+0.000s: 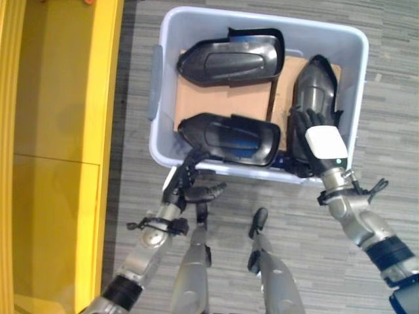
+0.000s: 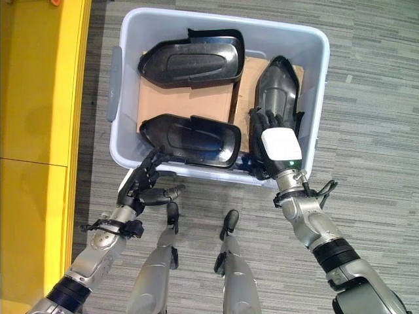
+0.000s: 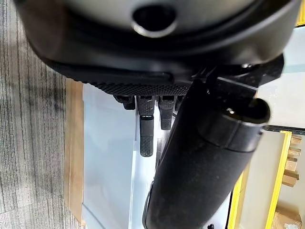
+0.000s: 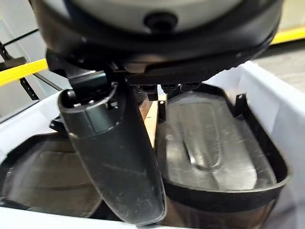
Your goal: Move parts from the plastic box to the shelf.
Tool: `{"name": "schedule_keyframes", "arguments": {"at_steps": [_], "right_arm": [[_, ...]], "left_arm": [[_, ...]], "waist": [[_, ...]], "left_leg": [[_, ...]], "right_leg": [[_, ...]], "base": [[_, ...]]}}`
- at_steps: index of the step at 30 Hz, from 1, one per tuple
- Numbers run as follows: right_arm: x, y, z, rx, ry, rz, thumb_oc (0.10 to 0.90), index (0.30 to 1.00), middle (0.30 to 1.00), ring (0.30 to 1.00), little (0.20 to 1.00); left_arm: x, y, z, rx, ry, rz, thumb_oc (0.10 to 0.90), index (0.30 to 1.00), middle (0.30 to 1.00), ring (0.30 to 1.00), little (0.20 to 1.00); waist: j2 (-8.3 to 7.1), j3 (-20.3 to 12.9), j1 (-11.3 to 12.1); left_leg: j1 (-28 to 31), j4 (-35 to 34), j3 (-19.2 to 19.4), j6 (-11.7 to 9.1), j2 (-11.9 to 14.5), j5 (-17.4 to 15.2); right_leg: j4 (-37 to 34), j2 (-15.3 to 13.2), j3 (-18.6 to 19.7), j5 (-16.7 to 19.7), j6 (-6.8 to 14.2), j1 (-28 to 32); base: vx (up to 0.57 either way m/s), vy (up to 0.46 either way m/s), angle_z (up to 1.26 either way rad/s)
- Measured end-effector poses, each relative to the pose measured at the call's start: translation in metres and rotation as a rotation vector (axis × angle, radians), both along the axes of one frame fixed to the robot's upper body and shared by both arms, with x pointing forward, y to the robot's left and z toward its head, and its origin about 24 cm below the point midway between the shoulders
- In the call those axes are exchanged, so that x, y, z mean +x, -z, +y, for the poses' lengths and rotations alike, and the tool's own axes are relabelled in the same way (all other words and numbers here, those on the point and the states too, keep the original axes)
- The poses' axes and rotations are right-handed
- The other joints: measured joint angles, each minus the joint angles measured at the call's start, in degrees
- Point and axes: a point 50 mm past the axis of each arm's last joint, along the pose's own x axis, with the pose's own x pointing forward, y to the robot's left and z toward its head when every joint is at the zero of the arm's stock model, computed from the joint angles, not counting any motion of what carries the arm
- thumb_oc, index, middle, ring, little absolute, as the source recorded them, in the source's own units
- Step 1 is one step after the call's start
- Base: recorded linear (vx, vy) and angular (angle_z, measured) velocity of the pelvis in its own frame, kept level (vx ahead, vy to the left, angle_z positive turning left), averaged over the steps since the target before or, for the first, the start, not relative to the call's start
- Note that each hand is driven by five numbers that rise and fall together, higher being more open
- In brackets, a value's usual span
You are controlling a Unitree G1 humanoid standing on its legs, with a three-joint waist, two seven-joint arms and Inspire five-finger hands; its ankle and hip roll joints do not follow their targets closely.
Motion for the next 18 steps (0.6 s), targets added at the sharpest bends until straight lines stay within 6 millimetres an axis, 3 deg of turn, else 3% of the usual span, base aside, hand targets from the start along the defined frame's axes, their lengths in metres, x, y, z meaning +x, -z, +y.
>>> {"name": "schedule_keyframes", "arguments": {"at_steps": [9,18], "right_arm": [[-0.001,0.005,-0.012,-0.109,0.106,-0.060,0.900,1.000,1.000,1.000,1.000],[0.008,0.012,-0.013,-0.088,0.166,-0.064,0.900,1.000,1.000,1.000,1.000]], "left_arm": [[0.002,-0.002,-0.002,0.004,-0.016,-0.010,0.900,1.000,1.000,1.000,1.000],[0.003,-0.005,-0.004,0.004,-0.010,-0.035,0.900,1.000,1.000,1.000,1.000]], "waist": [[0.01,0.0,0.0],[0.04,0.0,0.3]], "left_leg": [[-0.5,0.1,-0.1,0.0,0.0,0.1],[-1.8,0.3,-0.1,0.2,-0.1,0.3]], "right_leg": [[0.1,0.0,0.0,0.0,0.0,-0.6],[0.5,-0.2,0.0,0.0,0.0,-1.8]], "base": [[0.00,0.000,0.00],[0.00,0.000,0.00]]}}
